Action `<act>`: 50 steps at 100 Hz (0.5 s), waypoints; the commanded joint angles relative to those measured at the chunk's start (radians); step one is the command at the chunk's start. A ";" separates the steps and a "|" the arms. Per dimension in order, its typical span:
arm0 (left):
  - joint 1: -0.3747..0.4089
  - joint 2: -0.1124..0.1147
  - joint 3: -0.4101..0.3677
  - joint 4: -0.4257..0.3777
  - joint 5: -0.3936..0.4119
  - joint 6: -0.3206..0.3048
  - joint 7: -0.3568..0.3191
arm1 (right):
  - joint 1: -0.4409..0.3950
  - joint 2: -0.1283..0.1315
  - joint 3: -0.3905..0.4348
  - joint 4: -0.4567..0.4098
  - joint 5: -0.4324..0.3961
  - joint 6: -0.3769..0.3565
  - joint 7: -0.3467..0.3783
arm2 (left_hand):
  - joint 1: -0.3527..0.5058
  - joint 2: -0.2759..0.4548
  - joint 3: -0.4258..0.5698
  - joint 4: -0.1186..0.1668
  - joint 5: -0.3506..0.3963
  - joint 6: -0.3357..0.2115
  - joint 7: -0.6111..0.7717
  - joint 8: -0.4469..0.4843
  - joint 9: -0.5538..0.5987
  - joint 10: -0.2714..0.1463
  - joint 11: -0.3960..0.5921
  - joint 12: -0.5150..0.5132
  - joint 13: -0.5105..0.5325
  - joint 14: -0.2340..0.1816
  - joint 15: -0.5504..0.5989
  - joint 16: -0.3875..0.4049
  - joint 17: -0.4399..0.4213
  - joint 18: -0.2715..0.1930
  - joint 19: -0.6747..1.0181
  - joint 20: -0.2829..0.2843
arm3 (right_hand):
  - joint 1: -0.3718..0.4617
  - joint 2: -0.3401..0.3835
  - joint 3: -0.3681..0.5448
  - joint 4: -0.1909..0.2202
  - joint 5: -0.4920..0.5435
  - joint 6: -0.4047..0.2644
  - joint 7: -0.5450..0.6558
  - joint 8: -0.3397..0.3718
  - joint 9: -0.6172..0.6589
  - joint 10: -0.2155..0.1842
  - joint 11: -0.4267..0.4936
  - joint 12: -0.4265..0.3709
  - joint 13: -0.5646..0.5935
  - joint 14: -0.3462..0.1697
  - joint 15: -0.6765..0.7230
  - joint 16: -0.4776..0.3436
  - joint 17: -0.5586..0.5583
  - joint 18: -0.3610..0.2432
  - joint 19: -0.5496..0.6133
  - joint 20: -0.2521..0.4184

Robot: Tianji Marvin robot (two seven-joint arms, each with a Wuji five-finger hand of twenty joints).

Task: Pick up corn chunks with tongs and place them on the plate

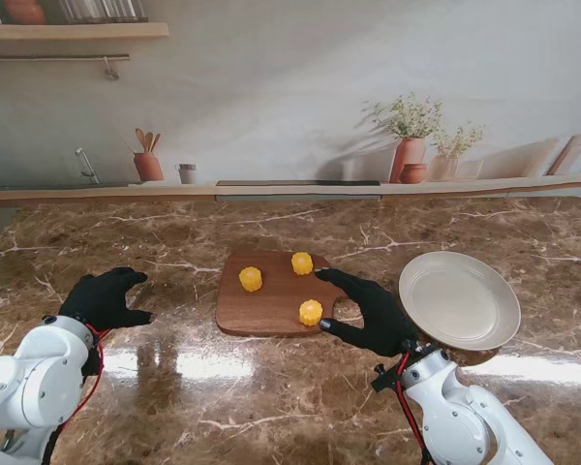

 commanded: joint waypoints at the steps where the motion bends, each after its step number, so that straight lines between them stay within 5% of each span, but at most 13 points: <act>1: -0.040 0.018 0.002 0.047 0.014 0.014 -0.015 | -0.005 0.000 -0.005 0.008 0.007 0.001 0.017 | -0.039 -0.029 0.025 -0.027 0.025 0.033 0.017 0.007 0.026 0.031 0.028 0.021 0.019 0.053 0.033 0.019 0.013 0.009 0.040 0.018 | 0.025 -0.012 -0.021 0.032 -0.001 -0.022 0.011 -0.002 0.005 -0.013 0.006 0.002 -0.020 -0.033 -0.004 -0.007 0.000 -0.033 -0.013 0.016; 19: -0.135 0.035 0.043 0.153 0.074 0.028 -0.094 | -0.004 0.003 -0.004 0.005 0.013 0.000 0.037 | -0.055 -0.044 0.048 -0.032 0.015 0.053 0.025 0.012 0.026 0.055 0.051 0.042 0.039 0.076 0.063 0.042 0.039 0.030 0.074 0.026 | 0.033 -0.015 -0.022 0.032 0.002 -0.023 0.014 -0.001 0.013 -0.013 0.008 0.007 -0.018 -0.031 -0.004 -0.006 0.001 -0.027 -0.010 0.021; 50: -0.269 0.047 0.117 0.322 0.031 0.066 -0.132 | -0.006 0.005 0.002 0.000 0.016 0.011 0.049 | -0.059 -0.051 0.089 -0.041 0.034 0.032 0.114 0.062 0.083 0.055 0.098 0.101 0.090 0.100 0.136 0.115 0.079 0.052 0.131 0.043 | 0.038 -0.014 -0.024 0.031 0.012 -0.030 0.020 0.001 0.026 -0.014 0.010 0.014 -0.012 -0.030 -0.002 -0.003 0.009 -0.018 -0.003 0.029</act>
